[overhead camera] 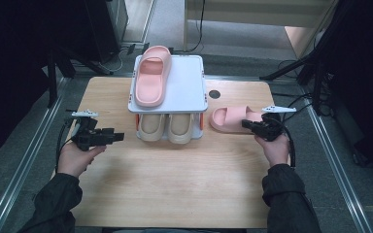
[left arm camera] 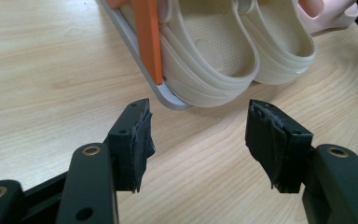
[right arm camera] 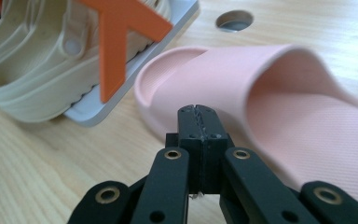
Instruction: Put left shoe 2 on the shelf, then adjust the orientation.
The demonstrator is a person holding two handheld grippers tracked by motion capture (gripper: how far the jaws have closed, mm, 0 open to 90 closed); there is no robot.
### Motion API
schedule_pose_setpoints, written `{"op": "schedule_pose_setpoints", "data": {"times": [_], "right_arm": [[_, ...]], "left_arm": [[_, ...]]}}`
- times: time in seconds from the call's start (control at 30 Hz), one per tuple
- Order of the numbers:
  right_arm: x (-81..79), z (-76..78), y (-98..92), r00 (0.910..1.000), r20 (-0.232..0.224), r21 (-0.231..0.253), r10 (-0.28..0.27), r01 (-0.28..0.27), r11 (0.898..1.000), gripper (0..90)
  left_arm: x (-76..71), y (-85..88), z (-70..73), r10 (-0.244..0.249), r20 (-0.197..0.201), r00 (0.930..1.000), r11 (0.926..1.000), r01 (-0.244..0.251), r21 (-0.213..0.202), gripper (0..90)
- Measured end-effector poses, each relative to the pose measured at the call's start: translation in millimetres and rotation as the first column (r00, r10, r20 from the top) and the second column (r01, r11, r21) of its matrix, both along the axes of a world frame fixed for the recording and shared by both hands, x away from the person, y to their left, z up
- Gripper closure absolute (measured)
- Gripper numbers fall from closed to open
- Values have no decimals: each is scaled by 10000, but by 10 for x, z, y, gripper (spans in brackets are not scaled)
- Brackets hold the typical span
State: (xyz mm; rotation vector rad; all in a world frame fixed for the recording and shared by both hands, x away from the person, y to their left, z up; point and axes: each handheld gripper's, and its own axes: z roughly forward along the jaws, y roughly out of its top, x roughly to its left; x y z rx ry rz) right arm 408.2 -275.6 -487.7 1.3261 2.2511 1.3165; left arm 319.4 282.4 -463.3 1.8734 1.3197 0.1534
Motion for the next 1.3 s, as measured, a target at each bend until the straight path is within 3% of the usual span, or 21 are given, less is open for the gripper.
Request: {"op": "schedule_pose_setpoints", "data": {"times": [0.23, 0.33, 0.57, 0.87, 1.3], "right_arm": [[126, -29, -195, 9983, -48, 237, -573, 574, 9981, 900], [166, -50, -247, 9968, -162, 341, -784, 789, 9963, 900], [264, -136, -250, 9940, -536, 53, -956, 960, 9954, 900], [299, -151, -152, 9935, -689, -301, -902, 883, 9956, 900], [229, -138, 118, 9938, -1037, -736, -394, 318, 9968, 900]], "left_arm": [[-81, 10, -52, 3, 83, 10000, 10000, -3, -45, 397], [-114, 7, -83, -69, 330, 9994, 10000, 69, -12, 395], [-151, 26, -118, -58, 210, 9998, 10000, 57, 62, 393], [-168, 80, -158, 94, 6, 10000, 9999, -94, 112, 390], [-134, 104, -184, 127, -201, 9997, 9999, -125, 85, 386]]}}
